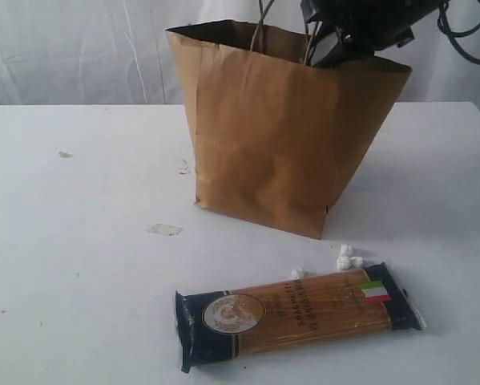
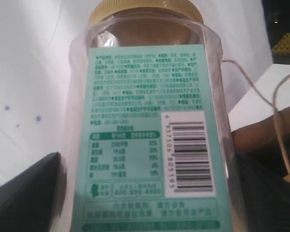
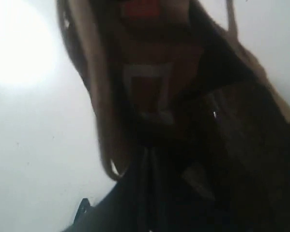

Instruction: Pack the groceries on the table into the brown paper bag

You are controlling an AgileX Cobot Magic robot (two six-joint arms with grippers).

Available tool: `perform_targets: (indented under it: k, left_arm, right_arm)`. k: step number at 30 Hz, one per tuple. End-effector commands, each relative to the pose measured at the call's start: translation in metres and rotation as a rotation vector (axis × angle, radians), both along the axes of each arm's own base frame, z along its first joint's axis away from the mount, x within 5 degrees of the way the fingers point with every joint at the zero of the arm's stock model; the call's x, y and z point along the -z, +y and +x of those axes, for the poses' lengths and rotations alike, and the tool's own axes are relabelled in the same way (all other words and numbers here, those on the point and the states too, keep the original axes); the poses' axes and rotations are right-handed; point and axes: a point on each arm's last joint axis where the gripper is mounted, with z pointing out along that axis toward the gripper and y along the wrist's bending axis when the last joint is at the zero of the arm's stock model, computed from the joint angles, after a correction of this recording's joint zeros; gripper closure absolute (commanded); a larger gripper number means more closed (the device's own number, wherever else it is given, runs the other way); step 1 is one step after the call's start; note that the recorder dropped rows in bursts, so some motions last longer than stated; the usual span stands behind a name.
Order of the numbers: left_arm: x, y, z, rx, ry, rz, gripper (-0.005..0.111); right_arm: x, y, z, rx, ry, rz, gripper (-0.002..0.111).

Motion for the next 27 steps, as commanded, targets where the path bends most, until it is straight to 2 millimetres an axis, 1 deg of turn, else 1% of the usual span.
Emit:
perform_targets:
  k: [1, 4, 6, 11, 14, 17, 22, 27]
  left_arm:
    - [-0.016, -0.006, -0.019, 0.17, -0.041, 0.113, 0.107]
    - [-0.011, -0.012, -0.027, 0.314, -0.041, 0.241, 0.107]
    - [-0.006, -0.014, -0.028, 0.375, -0.056, 0.303, 0.107]
    - [0.0, -0.02, -0.022, 0.428, -0.098, 0.32, 0.107]
    - [0.002, -0.022, -0.02, 0.45, -0.144, 0.359, 0.107]
    - [0.003, -0.022, -0.017, 0.436, -0.172, 0.38, 0.107]
    - [0.002, -0.015, -0.01, 0.331, -0.19, 0.429, 0.107]
    - [-0.004, -0.01, -0.012, 0.278, -0.184, 0.427, 0.107]
  right_arm:
    - [-0.002, 0.0, -0.008, -0.063, 0.044, -0.001, 0.108]
    - [-0.002, 0.0, -0.009, -0.071, 0.055, -0.003, 0.108]
    - [-0.002, 0.0, -0.009, -0.071, 0.055, -0.003, 0.108]
    - [-0.001, 0.0, -0.009, -0.071, 0.056, -0.003, 0.108]
    - [-0.001, 0.0, -0.009, -0.071, 0.056, -0.003, 0.108]
    - [-0.001, 0.0, -0.009, -0.071, 0.058, -0.004, 0.108]
    - [0.002, 0.0, -0.011, -0.103, 0.04, -0.017, 0.108]
    - [0.0, 0.001, -0.011, -0.125, 0.024, -0.004, 0.108]
